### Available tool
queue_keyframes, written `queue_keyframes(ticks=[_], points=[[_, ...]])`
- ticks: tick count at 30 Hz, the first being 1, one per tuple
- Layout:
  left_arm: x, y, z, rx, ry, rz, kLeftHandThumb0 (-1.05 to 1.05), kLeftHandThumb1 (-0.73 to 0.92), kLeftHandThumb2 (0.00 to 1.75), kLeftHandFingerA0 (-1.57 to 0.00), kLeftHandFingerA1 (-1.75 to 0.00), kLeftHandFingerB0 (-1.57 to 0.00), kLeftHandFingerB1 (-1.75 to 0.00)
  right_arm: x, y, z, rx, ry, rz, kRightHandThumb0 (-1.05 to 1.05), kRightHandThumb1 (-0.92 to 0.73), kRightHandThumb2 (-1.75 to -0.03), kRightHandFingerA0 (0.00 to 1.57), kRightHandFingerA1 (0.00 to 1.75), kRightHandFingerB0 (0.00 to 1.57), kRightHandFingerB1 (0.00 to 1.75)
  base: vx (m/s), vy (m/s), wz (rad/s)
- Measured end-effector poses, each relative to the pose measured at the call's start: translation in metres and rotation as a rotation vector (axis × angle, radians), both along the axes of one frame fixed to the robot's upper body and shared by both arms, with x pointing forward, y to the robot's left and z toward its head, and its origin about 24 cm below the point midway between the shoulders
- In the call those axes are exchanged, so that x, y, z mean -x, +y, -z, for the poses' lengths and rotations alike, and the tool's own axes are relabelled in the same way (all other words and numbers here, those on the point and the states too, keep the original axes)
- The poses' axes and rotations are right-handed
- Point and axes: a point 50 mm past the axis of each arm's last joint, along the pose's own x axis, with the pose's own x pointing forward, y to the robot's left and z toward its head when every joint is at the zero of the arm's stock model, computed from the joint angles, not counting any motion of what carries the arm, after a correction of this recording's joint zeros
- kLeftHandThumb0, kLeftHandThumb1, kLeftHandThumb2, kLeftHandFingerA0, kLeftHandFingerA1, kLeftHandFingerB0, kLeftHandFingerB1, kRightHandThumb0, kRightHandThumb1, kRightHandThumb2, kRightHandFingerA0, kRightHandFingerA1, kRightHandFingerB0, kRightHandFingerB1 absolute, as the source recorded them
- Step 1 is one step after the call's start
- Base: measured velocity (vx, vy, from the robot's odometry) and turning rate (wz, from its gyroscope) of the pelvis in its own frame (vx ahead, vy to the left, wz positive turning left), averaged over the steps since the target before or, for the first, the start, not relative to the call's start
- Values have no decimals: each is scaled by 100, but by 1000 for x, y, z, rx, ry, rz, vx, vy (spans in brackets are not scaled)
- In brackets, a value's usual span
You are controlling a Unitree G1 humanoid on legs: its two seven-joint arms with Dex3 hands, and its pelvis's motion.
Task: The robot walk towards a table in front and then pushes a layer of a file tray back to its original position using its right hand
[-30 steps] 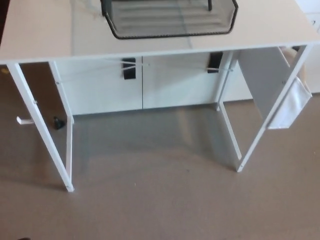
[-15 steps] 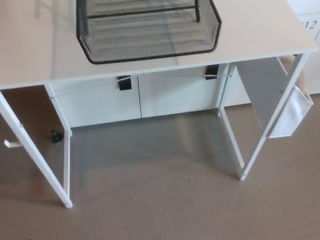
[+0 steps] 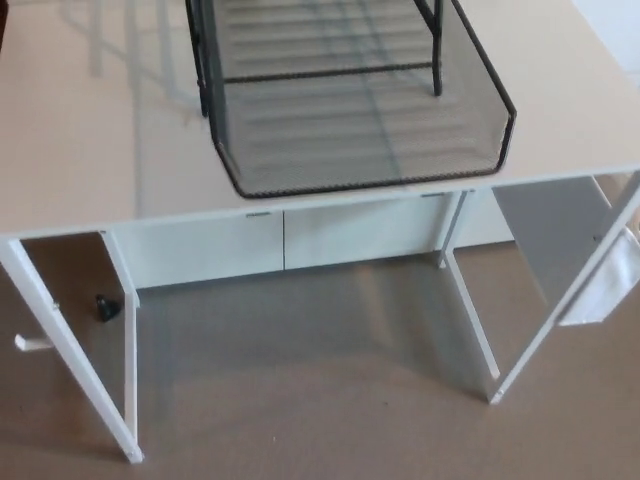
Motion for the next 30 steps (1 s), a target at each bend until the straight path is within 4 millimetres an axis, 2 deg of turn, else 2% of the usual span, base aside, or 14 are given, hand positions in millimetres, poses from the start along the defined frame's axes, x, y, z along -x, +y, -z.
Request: queue_keyframes(ticks=[3, 4, 10, 11, 12, 16, 17, 19, 20, 23, 24, 30], points=[[1, 0, 1, -1, 5, 2, -16, 45, 88, -35, -58, -21, -50, 1, 0, -1, 4, -1, -1, -80, -29, -60, 91, 50, 94, 49, 246, -139, -16], [0, 0, 0, -2, 3, 4, -18, 63, 58, -44, -45, -33, -36, 0, 1, 0, -1, -1, 0, -81, -29, -61, 91, 51, 94, 49, 281, -348, 26], [-3, -1, 1, 5, -1, 11, -19, 62, 58, -44, -45, -33, -36, -4, -3, -5, 26, -23, -14, -79, -30, -60, 91, 50, 95, 49, 205, -177, 4], [-3, -1, 1, 5, 0, 11, -19, 63, 58, -45, -46, -33, -36, -5, -3, -5, 26, -24, -14, -80, -35, -52, 91, 54, 93, 52, 120, 29, -19], [-3, -1, 1, 5, 1, 11, -19, 63, 58, -45, -46, -33, -36, -4, -3, -5, 26, -22, -13, -80, -35, -52, 91, 54, 93, 52, 121, 50, -15], [-4, -2, 0, 3, -2, 14, -20, 62, 58, -46, -46, -35, -36, -1, -4, -2, 25, -5, -5, -81, -35, -52, 91, 54, 93, 52, 127, 121, -19], [-4, -2, 0, 3, -3, 15, -20, 61, 58, -45, -46, -34, -36, 0, -4, -2, 26, -4, -5, -80, -30, -60, 93, 51, 96, 49, 200, 297, -27], [-5, -1, -1, -2, -6, 19, -19, 62, 58, -46, -46, -33, -36, -2, -2, -2, 23, -11, -9, -81, -29, -60, 93, 50, 96, 49, 209, 318, -24], [-5, 1, -2, -8, -7, 18, -20, 62, 58, -46, -46, -33, -36, -2, -1, -2, 20, -14, -11, -82, -37, -53, 91, 54, 92, 53, 196, 295, -12], [-6, 1, -4, -12, -11, 21, -20, 63, 58, -46, -47, -33, -36, -1, 1, -1, 19, -8, -17, -82, -36, -53, 90, 54, 92, 53, 105, 154, 0], [-6, 1, -4, -12, -11, 21, -19, 63, 58, -46, -47, -33, -37, -1, 1, -1, 19, -8, -17, -83, -31, -62, 90, 51, 94, 50, 82, 100, 3], [-2, -1, -1, -20, 16, 47, -19, 63, 58, -46, -47, -33, -36, 2, 1, -1, 20, 0, -19, -79, -28, -60, 94, 50, 96, 49, 45, 22, 4]])
